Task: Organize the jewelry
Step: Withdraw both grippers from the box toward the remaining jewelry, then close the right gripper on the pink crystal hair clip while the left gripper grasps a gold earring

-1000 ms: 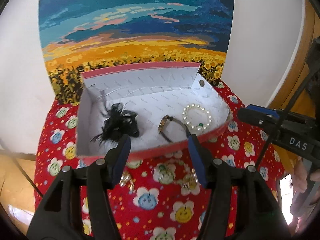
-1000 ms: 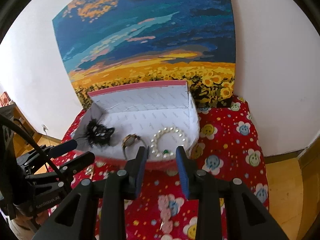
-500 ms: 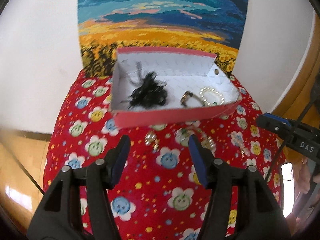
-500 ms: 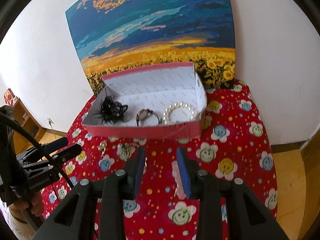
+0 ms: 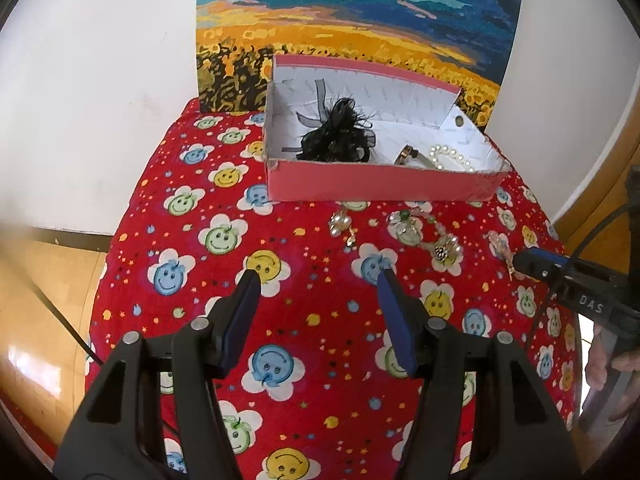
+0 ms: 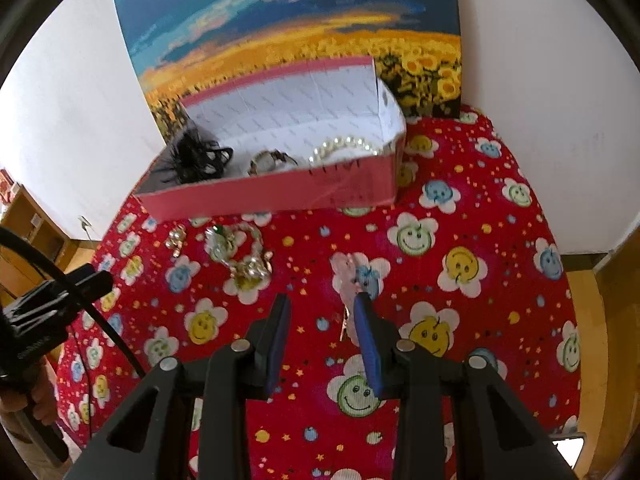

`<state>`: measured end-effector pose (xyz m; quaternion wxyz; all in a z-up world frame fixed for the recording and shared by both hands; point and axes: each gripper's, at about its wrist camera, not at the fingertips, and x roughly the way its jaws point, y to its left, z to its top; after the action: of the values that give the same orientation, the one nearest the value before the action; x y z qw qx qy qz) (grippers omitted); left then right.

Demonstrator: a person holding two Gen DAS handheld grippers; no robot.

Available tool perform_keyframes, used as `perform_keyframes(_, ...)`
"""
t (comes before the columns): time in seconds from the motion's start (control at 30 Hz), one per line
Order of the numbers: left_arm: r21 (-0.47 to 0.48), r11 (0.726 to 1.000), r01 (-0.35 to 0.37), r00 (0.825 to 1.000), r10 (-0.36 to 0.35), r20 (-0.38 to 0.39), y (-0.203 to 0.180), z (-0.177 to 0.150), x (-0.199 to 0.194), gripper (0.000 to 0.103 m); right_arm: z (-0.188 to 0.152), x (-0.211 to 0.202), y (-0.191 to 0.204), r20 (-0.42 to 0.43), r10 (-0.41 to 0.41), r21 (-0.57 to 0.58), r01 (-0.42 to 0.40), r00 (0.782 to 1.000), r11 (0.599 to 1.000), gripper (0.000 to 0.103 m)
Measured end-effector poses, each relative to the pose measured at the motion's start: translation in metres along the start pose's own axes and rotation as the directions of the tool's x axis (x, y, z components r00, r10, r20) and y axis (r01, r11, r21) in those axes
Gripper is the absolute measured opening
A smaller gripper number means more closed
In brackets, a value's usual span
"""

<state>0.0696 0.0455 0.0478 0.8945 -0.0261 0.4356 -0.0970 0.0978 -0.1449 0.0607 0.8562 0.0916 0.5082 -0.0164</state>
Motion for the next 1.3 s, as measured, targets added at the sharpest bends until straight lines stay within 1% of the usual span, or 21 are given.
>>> perform_keyframes(0.27, -0.002, 1.000, -0.005, 1.000, 0.005, -0.020, 0.004, -0.003, 0.009, 0.053, -0.003, 0.020, -0.002, -0.031, -0.072, -0.010, 0.071, 0.997, 0.997, 0.036)
perform_keyframes(0.37, -0.002, 1.000, -0.006, 1.000, 0.006, -0.025, 0.003, -0.003, 0.012, 0.053, -0.003, 0.026, -0.005, -0.049, -0.077, -0.004, 0.077, 0.996, 0.997, 0.036)
perform_keyframes(0.5, -0.002, 1.000, -0.006, 1.000, 0.006, -0.028, 0.003, -0.002, 0.017, 0.053, -0.002, 0.027, -0.004, -0.039, -0.086, -0.018, 0.086, 0.996, 0.996, 0.035)
perform_keyframes(0.53, -0.001, 1.000, -0.006, 1.000, 0.006, -0.029, 0.002, -0.001, 0.018, 0.053, -0.002, 0.028, -0.004, -0.036, -0.093, -0.020, 0.092, 0.995, 0.996, 0.031)
perform_keyframes(0.57, 0.000, 1.000, -0.006, 1.000, 0.006, -0.029, 0.001, -0.001, 0.020, 0.053, -0.002, 0.028, -0.005, -0.034, -0.115, -0.021, 0.115, 0.993, 0.993, 0.020)
perform_keyframes(0.6, 0.002, 1.000, -0.005, 1.000, 0.006, -0.029, 0.001, 0.000, 0.021, 0.053, -0.001, 0.028, -0.006, -0.033, -0.131, -0.020, 0.130, 0.991, 0.991, 0.019)
perform_keyframes(0.8, 0.029, 1.000, 0.001, 1.000, 0.000, -0.016, -0.007, 0.005, 0.028, 0.053, 0.002, 0.026, -0.013, -0.046, -0.083, 0.016, 0.084, 0.995, 0.996, 0.018)
perform_keyframes(0.9, 0.045, 0.999, -0.012, 1.000, 0.012, -0.004, -0.010, 0.007, 0.031, 0.052, 0.002, 0.020, -0.014, -0.040, -0.051, 0.031, 0.053, 0.998, 0.998, 0.018)
perform_keyframes(0.97, 0.044, 0.999, -0.016, 1.000, 0.016, -0.003, -0.011, 0.010, 0.034, 0.043, 0.003, 0.014, -0.013, -0.029, -0.047, 0.017, 0.047, 0.998, 0.999, 0.018)
perform_keyframes(1.0, 0.043, 0.999, -0.010, 1.000, 0.010, -0.008, -0.011, 0.011, 0.037, 0.033, 0.003, 0.012, -0.011, -0.027, -0.045, 0.010, 0.045, 0.999, 0.999, 0.018)
perform_keyframes(1.03, 0.040, 0.999, 0.001, 1.000, -0.001, -0.017, -0.011, 0.012, 0.040, 0.028, 0.004, 0.011, -0.011, -0.026, -0.042, 0.008, 0.042, 0.999, 0.999, 0.018)
perform_keyframes(1.13, 0.024, 1.000, 0.014, 0.999, -0.014, -0.029, -0.011, 0.017, 0.048, 0.028, 0.006, 0.008, -0.010, -0.025, -0.023, 0.002, 0.023, 0.999, 1.000, 0.018)
perform_keyframes(1.3, 0.033, 0.999, 0.008, 1.000, -0.007, -0.021, -0.016, 0.026, 0.059, 0.028, 0.008, 0.000, -0.011, -0.010, 0.002, -0.010, -0.002, 1.000, 1.000, 0.018)
